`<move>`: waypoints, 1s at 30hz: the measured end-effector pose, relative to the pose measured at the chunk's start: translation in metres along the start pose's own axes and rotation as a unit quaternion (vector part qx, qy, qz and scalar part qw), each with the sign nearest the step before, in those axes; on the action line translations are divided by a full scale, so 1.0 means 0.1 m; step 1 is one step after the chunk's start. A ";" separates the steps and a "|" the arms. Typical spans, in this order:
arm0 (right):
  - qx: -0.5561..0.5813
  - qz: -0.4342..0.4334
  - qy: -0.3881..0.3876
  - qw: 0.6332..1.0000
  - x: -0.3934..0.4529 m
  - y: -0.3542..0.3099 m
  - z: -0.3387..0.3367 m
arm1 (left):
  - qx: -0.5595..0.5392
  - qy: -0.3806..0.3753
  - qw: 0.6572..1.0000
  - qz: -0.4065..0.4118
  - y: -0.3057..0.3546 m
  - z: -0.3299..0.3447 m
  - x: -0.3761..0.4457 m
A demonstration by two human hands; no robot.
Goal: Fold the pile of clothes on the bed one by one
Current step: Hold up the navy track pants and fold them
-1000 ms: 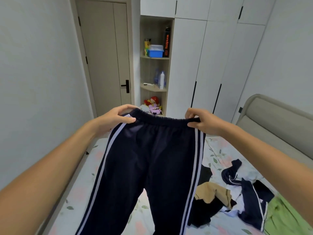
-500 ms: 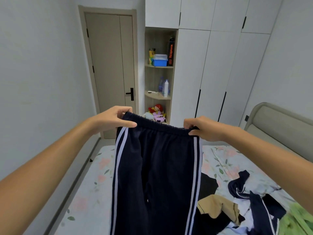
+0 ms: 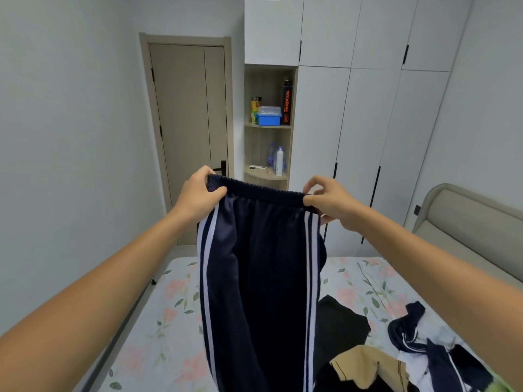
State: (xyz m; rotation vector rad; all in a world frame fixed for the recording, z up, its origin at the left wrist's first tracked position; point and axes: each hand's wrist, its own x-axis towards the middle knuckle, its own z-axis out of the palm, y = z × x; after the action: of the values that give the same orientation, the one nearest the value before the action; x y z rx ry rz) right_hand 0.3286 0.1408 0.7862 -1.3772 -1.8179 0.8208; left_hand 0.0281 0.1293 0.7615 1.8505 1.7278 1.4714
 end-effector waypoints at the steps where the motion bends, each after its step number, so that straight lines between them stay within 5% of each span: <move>1: 0.041 0.018 0.004 0.999 0.00 -0.06 0.06 | 0.019 0.025 1.000 0.005 0.05 0.04 0.00; 5: 0.195 0.039 -0.004 0.980 -0.05 -0.39 0.26 | 0.047 0.049 0.995 0.072 0.32 0.13 -0.05; 9: 0.265 -0.002 -0.014 0.964 -0.14 -0.72 0.39 | -0.050 -0.088 0.989 0.104 0.52 0.16 -0.11; 12: 0.218 -0.046 -0.010 0.975 -0.15 -0.82 0.42 | -0.095 -0.175 0.974 0.104 0.61 0.12 -0.16; 16: 0.223 -0.085 -0.114 0.964 -0.14 -0.84 0.31 | -0.054 -0.100 0.987 0.115 0.59 0.05 -0.14; 19: -0.010 -0.198 -0.037 0.980 -0.11 -0.81 0.17 | -0.133 -0.117 0.980 0.086 0.62 -0.06 -0.13; 22: -0.131 -0.209 -0.046 0.968 -0.05 -0.76 0.11 | -0.161 -0.121 0.976 0.082 0.69 -0.18 -0.11; 30: -0.040 -0.199 -0.129 0.971 0.02 -0.67 0.03 | -0.136 -0.146 0.976 0.086 0.66 -0.35 -0.11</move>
State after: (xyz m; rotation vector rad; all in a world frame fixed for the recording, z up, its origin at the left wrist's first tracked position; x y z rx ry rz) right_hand 0.2904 0.1273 0.8396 -0.9324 -2.2529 0.7428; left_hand 0.0456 0.0854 0.8206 1.9848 1.1949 1.3326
